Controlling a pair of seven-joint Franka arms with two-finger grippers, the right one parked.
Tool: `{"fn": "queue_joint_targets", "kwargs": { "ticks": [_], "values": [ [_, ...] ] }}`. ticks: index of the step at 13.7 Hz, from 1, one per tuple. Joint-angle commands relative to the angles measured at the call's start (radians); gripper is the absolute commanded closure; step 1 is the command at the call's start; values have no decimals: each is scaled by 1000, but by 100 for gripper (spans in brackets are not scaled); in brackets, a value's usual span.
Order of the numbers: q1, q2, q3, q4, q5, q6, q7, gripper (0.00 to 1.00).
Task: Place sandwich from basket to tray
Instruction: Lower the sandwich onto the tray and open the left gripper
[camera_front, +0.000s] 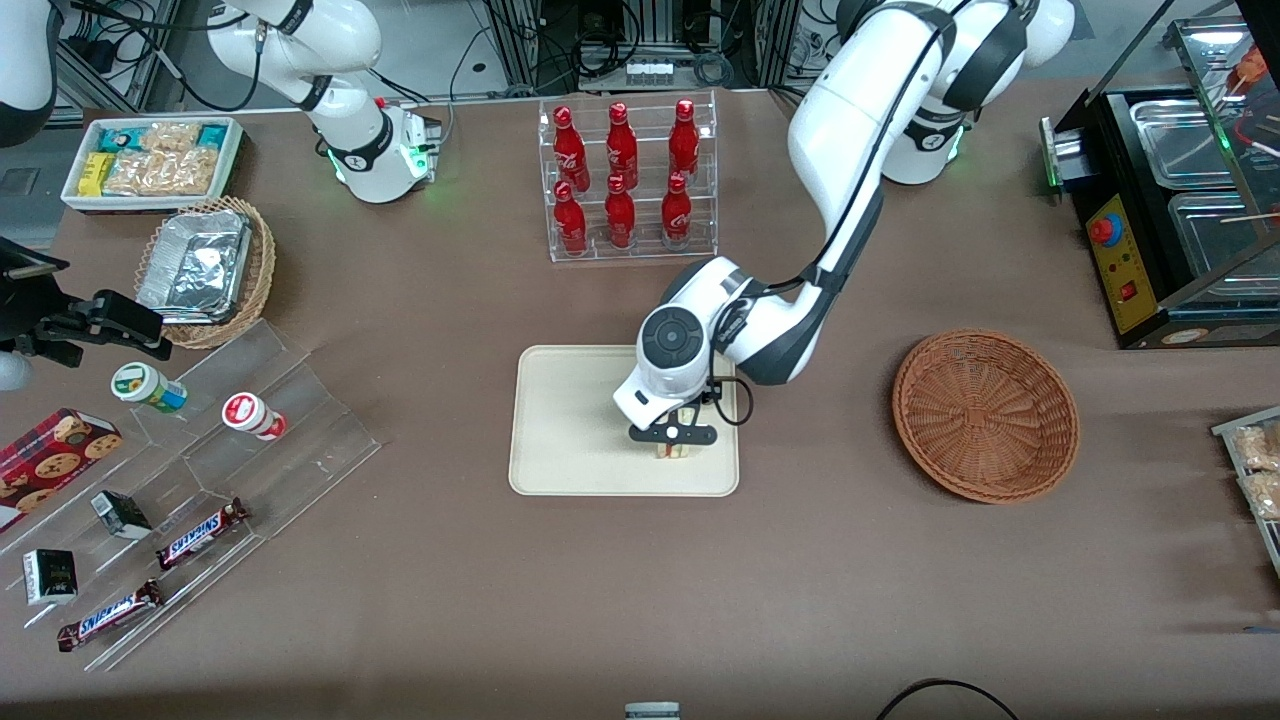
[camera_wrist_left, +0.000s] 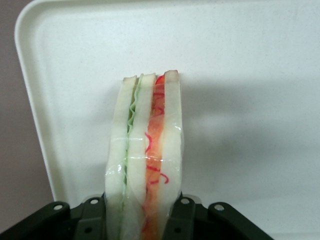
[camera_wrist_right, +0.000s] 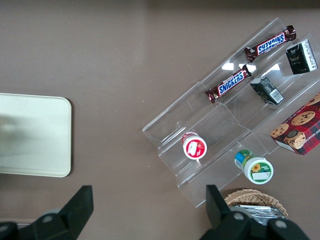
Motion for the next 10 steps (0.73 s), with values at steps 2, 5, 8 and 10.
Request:
{"fn": "queue_joint_targets", "kwargs": {
  "ticks": [2,5,8,10],
  "values": [
    [0,32,8,59,-2,-14,-15,58],
    [3,34,8,56,0,19,-69,54],
    [3,29,8,51,11,15,-66,36],
    [5,15,10,51,12,7,-60,6]
  ]
}}
